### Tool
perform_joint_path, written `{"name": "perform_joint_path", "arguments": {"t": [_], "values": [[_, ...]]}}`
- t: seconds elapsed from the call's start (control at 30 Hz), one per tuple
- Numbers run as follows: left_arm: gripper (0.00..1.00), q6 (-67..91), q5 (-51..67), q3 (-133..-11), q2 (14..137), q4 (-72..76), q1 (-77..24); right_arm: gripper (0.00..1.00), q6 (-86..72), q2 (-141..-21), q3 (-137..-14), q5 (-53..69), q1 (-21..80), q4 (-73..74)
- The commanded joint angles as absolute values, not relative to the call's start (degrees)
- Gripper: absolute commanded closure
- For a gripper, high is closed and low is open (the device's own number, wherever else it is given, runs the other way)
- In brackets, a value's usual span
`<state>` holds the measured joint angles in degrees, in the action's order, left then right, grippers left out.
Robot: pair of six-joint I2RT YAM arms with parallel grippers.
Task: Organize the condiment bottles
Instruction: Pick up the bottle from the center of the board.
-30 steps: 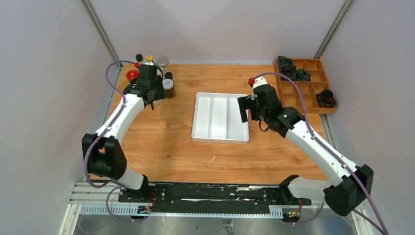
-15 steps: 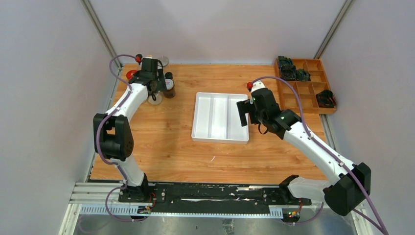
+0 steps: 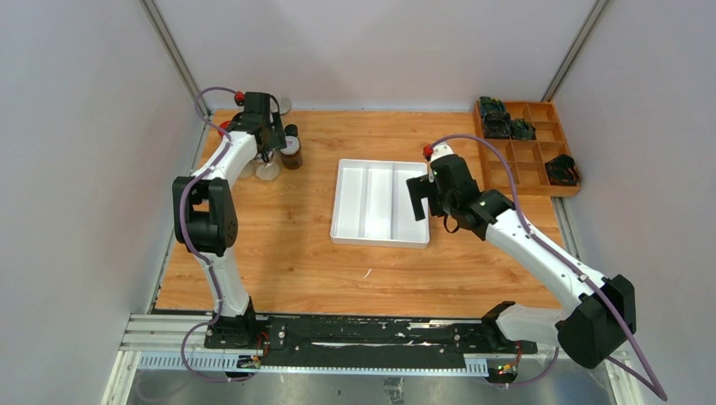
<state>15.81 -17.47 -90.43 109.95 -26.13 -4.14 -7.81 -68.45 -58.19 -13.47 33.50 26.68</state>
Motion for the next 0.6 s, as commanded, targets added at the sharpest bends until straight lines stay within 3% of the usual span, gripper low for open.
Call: {"name": "perform_joint_path", "arguments": {"t": [0.0,0.57], "values": [[0.17,14.8,-16.5,-91.7,111.4,-26.7,-3.2,0.0,-7.5,-69.0,-56.9,-13.4,34.0,26.3],[0.16,15.1,-19.8,-91.0,110.7,-29.5,-2.9,0.0,-7.5,-70.1,-55.8,-12.6,33.8,25.0]]}}
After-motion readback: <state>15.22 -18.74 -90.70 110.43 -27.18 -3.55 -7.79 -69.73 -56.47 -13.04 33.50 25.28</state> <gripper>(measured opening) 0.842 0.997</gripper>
